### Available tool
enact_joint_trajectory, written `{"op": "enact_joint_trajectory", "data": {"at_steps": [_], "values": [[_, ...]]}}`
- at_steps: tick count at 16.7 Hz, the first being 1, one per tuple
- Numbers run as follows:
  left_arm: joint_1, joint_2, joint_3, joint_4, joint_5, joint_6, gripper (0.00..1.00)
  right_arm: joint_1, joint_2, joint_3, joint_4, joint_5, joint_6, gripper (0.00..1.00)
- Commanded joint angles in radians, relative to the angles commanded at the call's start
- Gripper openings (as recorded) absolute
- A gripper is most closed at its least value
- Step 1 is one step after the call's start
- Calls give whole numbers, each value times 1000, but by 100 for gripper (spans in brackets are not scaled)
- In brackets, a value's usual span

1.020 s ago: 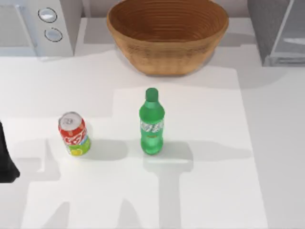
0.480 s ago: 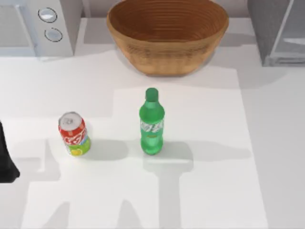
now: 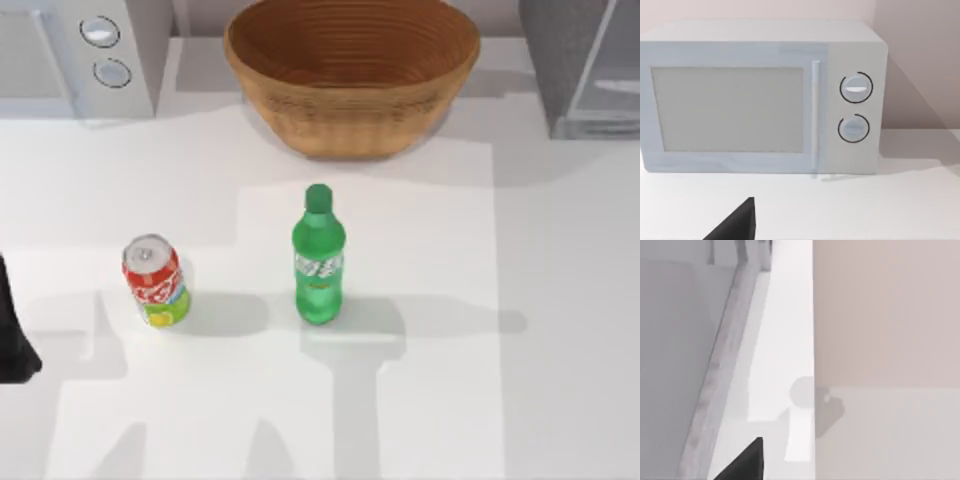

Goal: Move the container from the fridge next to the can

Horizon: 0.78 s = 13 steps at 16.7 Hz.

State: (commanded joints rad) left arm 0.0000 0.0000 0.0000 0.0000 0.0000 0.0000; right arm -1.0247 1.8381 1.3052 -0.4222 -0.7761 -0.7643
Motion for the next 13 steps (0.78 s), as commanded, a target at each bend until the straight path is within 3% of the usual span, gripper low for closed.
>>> {"op": "enact_joint_trajectory", "data": {"at_steps": [3, 10, 13], "values": [[0, 0, 0, 0, 0, 0, 100, 80, -3, -3, 102, 15, 104, 100], [0, 0, 0, 0, 0, 0, 100, 86, -9, -10, 122, 16, 120, 100], [0, 0, 0, 0, 0, 0, 100, 152, -29, -35, 166, 60, 178, 100]]}}
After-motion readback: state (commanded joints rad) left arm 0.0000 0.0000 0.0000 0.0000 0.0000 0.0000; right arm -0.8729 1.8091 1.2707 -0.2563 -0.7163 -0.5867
